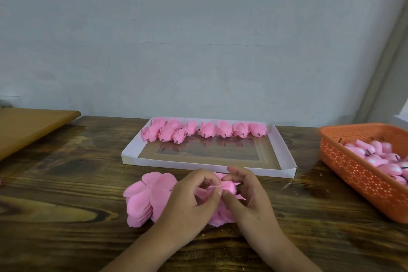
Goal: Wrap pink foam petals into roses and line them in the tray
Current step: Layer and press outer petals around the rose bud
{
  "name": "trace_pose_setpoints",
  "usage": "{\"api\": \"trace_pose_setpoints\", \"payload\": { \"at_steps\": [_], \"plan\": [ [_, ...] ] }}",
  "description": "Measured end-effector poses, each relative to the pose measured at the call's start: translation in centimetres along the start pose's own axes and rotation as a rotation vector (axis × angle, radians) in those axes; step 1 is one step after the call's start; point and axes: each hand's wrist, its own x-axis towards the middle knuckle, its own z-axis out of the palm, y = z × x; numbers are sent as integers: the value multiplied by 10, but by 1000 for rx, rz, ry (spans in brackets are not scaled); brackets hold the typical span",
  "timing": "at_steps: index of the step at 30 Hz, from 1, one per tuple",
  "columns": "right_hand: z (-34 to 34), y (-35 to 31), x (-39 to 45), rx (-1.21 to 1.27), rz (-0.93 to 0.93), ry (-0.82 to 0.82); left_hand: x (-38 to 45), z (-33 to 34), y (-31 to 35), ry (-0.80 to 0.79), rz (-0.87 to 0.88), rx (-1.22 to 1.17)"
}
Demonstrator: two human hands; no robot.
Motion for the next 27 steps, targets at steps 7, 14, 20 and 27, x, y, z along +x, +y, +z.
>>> {"api": "trace_pose_setpoints", "payload": {
  "at_steps": [7, 14, 20, 27],
  "plan": [
    [-1, 1, 2, 48, -1, 18, 3, -2, -2, 16, 0, 22],
    [-2, -5, 4, 172, -10, 24, 4, -3, -3, -1, -31, -95],
    [-4, -10, 5, 320, 118, -2, 5, -5, -2, 22, -111, -189],
    [-3, -20, 4, 830, 334, -76, 2, -2, 5, -92, -273, -538]
  ]
}}
